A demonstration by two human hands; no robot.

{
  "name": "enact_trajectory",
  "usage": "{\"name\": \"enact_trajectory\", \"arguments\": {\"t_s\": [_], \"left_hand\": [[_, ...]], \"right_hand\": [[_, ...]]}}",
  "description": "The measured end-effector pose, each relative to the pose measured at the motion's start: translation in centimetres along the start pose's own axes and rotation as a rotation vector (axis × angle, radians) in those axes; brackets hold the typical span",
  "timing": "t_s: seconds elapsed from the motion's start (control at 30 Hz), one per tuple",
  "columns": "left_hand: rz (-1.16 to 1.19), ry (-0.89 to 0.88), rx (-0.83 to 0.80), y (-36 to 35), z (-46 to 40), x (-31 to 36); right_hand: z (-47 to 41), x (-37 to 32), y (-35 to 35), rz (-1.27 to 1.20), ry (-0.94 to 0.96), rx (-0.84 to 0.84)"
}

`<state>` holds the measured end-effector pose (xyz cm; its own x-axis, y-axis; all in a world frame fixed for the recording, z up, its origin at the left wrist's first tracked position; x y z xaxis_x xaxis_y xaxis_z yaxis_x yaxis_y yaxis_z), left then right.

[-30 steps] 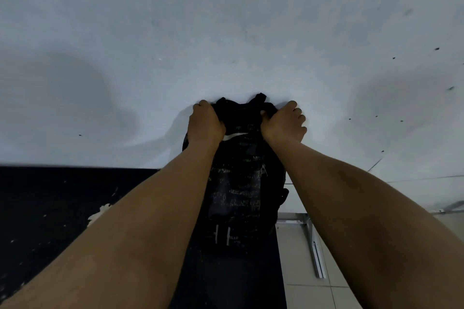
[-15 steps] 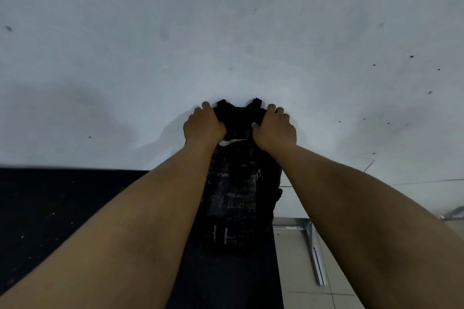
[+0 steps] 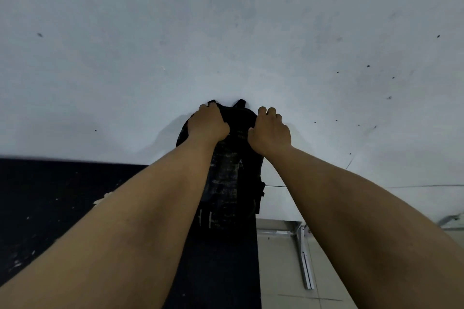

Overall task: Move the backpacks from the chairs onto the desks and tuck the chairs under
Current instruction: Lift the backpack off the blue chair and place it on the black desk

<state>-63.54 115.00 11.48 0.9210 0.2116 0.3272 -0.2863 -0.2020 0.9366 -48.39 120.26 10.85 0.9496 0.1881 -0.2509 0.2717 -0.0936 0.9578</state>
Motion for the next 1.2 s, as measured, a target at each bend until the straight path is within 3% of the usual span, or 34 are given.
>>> {"name": "enact_trajectory", "arguments": {"t_s": [0.6,0.77,1.2], "left_hand": [[-0.088,0.02,0.102,2.9,12.7,9.1],[-0.098,-0.004,0.032,3.3,17.9,10.8],[-0.101,0.077,-0.129,-1.4,36.4,14.0]], "right_hand": [[11.0,6.2,6.8,0.026,0.167,-0.032],[15.4,7.3,8.6,-0.009,0.179,-0.016],[33.3,13.9,6.3,0.056,0.191,-0.243]]}}
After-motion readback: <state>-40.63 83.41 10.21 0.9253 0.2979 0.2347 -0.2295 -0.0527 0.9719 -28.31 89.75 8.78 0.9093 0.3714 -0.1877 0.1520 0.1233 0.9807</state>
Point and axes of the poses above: each hand's wrist, its own z-axis away from the middle knuckle, its own y-axis out of the back of the hand, x = y × z, the point moved 8 cm from there along -z, towards the middle knuckle, and after that the axes turned 13 degrees about -y, right-handed, at the moved point
